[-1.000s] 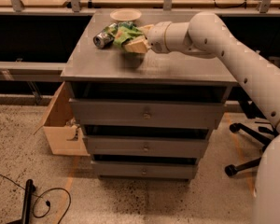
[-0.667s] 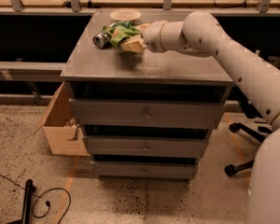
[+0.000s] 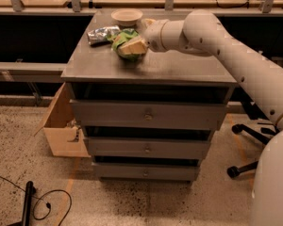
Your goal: Move green rice chip bag near redbull can
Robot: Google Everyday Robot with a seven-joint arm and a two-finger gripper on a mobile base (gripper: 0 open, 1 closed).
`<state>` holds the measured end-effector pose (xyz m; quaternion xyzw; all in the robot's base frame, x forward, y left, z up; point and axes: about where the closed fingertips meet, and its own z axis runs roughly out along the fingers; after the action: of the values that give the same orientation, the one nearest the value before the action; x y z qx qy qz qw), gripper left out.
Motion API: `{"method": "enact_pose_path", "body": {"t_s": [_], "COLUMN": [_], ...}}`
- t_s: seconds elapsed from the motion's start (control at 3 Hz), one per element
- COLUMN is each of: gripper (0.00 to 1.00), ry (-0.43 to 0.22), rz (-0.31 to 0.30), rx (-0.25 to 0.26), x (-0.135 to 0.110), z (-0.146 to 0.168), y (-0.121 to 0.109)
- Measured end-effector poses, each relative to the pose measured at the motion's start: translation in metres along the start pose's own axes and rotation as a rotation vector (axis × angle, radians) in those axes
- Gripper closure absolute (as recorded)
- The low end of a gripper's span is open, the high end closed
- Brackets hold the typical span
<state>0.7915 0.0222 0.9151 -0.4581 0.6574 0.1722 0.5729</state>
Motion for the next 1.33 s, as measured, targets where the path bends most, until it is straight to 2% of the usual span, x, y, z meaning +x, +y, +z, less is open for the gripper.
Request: {"method": "enact_pose_path", "body": {"t_s": [0.33, 0.67, 1.0, 1.33], "gripper": [0.00, 0.00, 0.00, 0.00], "ry": [0.008, 0.007, 0.022, 0.052], "rz": [0.005, 0.044, 0.127, 0.214], "rx": [0.019, 0.054, 0.141, 0.274], "x": [0.002, 0.006, 0.022, 0.050], "z": [-0.007, -0.034, -0.088, -0.149], "y": [-0.005, -0.021, -0.056, -0.092]}}
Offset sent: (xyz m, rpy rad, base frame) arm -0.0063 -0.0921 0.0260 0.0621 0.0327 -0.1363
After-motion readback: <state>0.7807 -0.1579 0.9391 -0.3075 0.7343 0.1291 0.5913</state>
